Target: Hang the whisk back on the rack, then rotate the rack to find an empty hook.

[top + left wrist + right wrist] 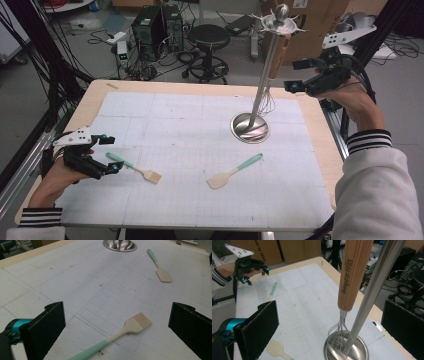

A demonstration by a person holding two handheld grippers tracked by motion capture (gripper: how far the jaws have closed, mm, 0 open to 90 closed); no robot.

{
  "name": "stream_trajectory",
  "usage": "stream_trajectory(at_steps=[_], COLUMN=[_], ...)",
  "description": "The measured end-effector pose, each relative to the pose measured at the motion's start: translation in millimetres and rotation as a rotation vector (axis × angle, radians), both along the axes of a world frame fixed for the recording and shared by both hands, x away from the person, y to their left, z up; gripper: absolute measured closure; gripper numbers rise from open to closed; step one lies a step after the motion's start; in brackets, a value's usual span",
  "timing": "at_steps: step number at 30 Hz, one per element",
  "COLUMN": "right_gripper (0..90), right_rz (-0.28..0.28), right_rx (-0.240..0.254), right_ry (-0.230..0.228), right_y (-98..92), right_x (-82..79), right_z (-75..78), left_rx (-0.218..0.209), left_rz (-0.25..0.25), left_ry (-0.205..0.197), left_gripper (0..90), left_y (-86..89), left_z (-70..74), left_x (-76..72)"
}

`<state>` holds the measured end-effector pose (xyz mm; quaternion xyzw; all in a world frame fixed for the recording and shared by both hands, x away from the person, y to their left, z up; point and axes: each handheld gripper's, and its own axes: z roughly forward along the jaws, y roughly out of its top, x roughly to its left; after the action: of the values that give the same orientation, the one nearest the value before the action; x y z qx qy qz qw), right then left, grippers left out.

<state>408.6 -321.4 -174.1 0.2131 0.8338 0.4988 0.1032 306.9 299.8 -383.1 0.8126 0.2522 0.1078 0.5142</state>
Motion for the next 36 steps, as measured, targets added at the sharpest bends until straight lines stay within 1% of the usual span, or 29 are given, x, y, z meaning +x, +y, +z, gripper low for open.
stream_trajectory(at_steps=[2, 4, 6, 8, 9, 10, 12, 13, 15, 16, 17, 18, 19, 20, 21, 22, 23, 24, 27, 28, 29, 30, 31, 33, 35, 36], right_gripper=[0.0, 0.0, 0.0, 0.0, 0.0, 0.0, 0.9, 2.7, 6.9, 11.2, 19.5, 25.7, 30.2, 33.2, 34.6, 40.0, 46.9, 50.9, 66.7, 71.7, 77.6, 83.6, 86.6, 88.9, 88.9, 88.9], right_rz=[-0.004, -0.003, -0.012, -0.011, -0.015, -0.016, -0.01, -0.014, -0.018, -0.019, -0.02, -0.016, -0.004, -0.005, -0.011, -0.02, -0.016, -0.01, -0.011, -0.017, -0.024, -0.029, -0.034, -0.038, -0.047, -0.042], right_rx=[-0.004, -0.002, 0.001, -0.005, -0.008, -0.008, -0.014, -0.016, -0.021, -0.013, -0.004, 0.012, 0.023, 0.028, 0.026, 0.033, 0.028, 0.016, 0.005, -0.002, -0.003, 0.0, 0.003, 0.012, -0.006, -0.009], right_ry=[0.013, 0.007, 0.015, -0.001, 0.007, 0.001, -0.007, 0.004, 0.005, 0.017, 0.026, 0.042, 0.06, 0.068, 0.068, 0.072, 0.072, 0.06, 0.051, 0.045, 0.054, 0.049, 0.04, 0.034, 0.041, 0.031], right_y=[-3.1, -5.8, -8.1, -9.7, -10.6, -11.6, -13.9, -14.7, -17.7, -18.9, -20.4, -21.8, -23.3, -23.9, -24.2, -24.1, -24.4, -24.6, -24.5, -24.7, -24.9, -25.0, -25.6, -25.1, -23.7, -22.8], right_x=[-3.6, -6.0, -9.2, -12.7, -15.1, -16.4, -18.2, -20.0, -20.8, -21.3, -21.4, -21.5, -21.4, -21.8, -22.0, -22.2, -22.4, -22.9, -24.1, -23.5, -23.8, -23.3, -22.7, -21.9, -20.3, -18.4], right_z=[1.3, 2.4, 3.6, 5.1, 6.4, 7.3, 9.6, 11.0, 13.6, 14.7, 15.6, 16.0, 16.4, 16.7, 17.0, 17.2, 17.5, 18.0, 20.0, 21.2, 22.8, 23.9, 26.5, 30.4, 34.9, 36.9], left_rx=[-0.003, -0.003, -0.006, -0.012, -0.014, -0.016, -0.016, -0.014, -0.013, -0.015, -0.018, -0.02, -0.019, -0.017, -0.018, -0.019, -0.017, -0.019, -0.02, -0.02, -0.02, -0.018, -0.02, -0.022, -0.028, -0.029], left_rz=[0.0, -0.002, -0.002, -0.002, -0.004, -0.005, -0.003, -0.005, -0.01, -0.011, -0.01, -0.01, -0.01, -0.013, -0.014, -0.014, -0.014, -0.016, -0.016, -0.017, -0.017, -0.018, -0.017, -0.017, -0.019, -0.02], left_ry=[-0.002, -0.004, -0.006, -0.008, -0.011, -0.01, -0.01, -0.009, -0.008, -0.008, -0.009, -0.008, -0.006, -0.004, -0.006, -0.008, -0.009, -0.01, -0.013, -0.012, -0.012, -0.011, -0.01, -0.009, -0.009, -0.011], left_gripper=[1.7, 1.7, 1.6, 1.7, 1.7, 1.7, 1.7, 1.7, 1.7, 1.7, 1.7, 1.7, 1.7, 1.7, 1.6, 1.6, 1.6, 1.7, 1.7, 1.6, 1.6, 1.7, 1.7, 1.7, 1.7, 1.6], left_y=[-0.2, -0.1, 0.2, 0.5, 0.6, 0.7, 0.3, 0.1, -0.3, -0.2, 0.1, 0.2, 0.3, 0.3, 0.2, 0.1, 0.1, 0.0, 0.2, 0.3, 0.4, 0.8, 0.9, 1.4, 2.1, 2.4], left_z=[0.4, 0.9, 1.4, 2.2, 2.6, 2.9, 3.2, 3.1, 3.0, 3.1, 3.2, 3.3, 3.2, 3.4, 3.6, 3.8, 4.3, 4.7, 5.3, 5.4, 5.4, 5.5, 5.5, 5.7, 6.3, 6.7], left_x=[-0.5, -0.8, -0.9, -0.9, -0.5, -0.2, 0.5, 0.5, 0.2, 0.1, 0.2, 0.3, 0.4, 0.6, 0.4, 0.2, -0.1, -0.5, -1.2, -1.2, -1.2, -1.1, -1.1, -1.1, -1.4, -1.6])
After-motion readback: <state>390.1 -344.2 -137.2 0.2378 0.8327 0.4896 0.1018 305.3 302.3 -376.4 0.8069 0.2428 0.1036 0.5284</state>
